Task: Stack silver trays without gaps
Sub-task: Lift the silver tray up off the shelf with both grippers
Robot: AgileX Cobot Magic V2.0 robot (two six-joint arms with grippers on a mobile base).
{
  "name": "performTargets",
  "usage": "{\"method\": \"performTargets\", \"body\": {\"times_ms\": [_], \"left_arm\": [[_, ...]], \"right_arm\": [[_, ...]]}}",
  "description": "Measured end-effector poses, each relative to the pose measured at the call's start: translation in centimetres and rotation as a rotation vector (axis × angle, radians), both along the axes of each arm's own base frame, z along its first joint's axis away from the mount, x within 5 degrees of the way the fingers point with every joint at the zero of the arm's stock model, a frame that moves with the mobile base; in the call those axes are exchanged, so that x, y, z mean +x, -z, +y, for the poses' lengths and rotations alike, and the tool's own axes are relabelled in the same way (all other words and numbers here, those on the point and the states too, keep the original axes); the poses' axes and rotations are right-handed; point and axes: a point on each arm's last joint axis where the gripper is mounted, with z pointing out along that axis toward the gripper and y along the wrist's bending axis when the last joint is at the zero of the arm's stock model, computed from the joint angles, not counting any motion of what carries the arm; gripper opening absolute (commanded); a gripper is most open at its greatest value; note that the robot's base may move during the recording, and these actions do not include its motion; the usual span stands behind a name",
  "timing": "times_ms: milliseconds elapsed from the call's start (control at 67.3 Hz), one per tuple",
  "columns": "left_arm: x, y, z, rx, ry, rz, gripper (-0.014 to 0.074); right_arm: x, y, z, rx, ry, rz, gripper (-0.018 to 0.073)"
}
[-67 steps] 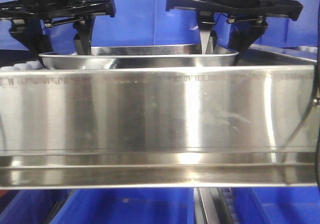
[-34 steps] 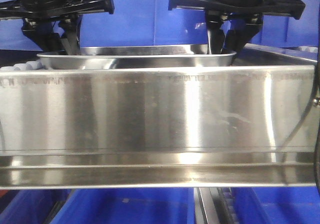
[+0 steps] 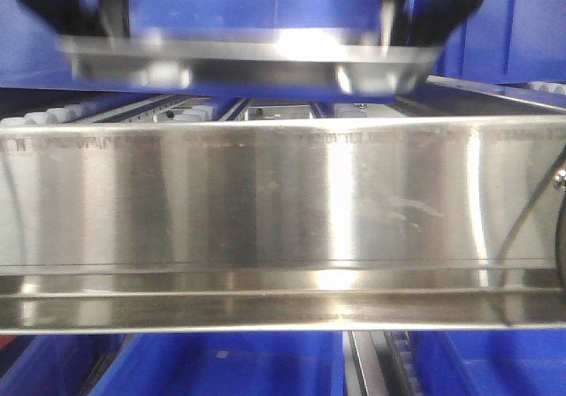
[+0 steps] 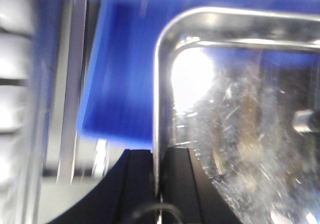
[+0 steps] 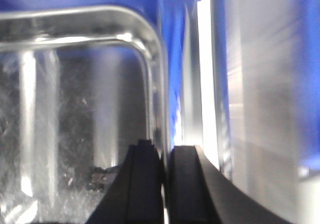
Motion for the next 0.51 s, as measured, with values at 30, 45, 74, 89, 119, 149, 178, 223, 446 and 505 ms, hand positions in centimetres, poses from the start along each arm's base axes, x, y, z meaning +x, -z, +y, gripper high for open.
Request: {"method": "performTargets", "body": {"times_ms": [30,45,74,89,119,149,178,223,446,505], "left_arm": [[-0.8,-0.9,-0.2,-0.003,-0.001,-0.028,-0.0016],[-1.0,-1.0,-0.2,0.001,-0.002,-0.035,-0.0016],[-1.7,-1.8,-0.2,-0.005,-0.011,-0.056,-0.0016],[-2.0,-1.9,-0.4,-0.005,-0.006,-0.061,-0.0016],[-2.6,-2.5,-0.5,-0.001,-0.010,-0.084,-0.0016],[-3.3,-3.0,-0.7,-0.006,-0.015,-0.101,-0.0016],[-3.9,-3.4,-0.9,0.003,-0.021,-0.126,-0.0016],[-4.8,-3.9,-1.1,-0.001,-0.032,-0.152,-0.0016],[-9.5,-3.8,-1.7,-0.007,-0.031,-0.198,-0.0016],[-10.8,-3.5,-2.0,-0.020,-0.016,-0.204,-0.0016]], "right_arm": [[-0.5,-0.9,-0.2,0.003,-0.003,-0.028,-0.0016],[-0.8,-1.3,-0.3,0.005,-0.003,-0.040,-0.0016],[-1.1,-1.8,-0.5,-0.001,-0.002,-0.061,-0.0016],[-1.5,-2.3,-0.5,0.000,-0.004,-0.077,-0.0016],[-1.9,-2.7,-0.6,-0.003,0.000,-0.095,-0.0016],[-2.5,-3.2,-0.7,-0.017,0.000,-0.124,-0.0016],[-3.2,-3.7,-0.6,-0.017,0.001,-0.141,-0.0016],[-4.3,-4.2,-0.6,-0.024,-0.003,-0.169,-0.0016],[-9.7,-3.8,-1.2,-0.024,-0.017,-0.205,-0.0016],[-11.2,-3.5,-1.5,-0.027,-0.031,-0.213,-0.0016]]}}
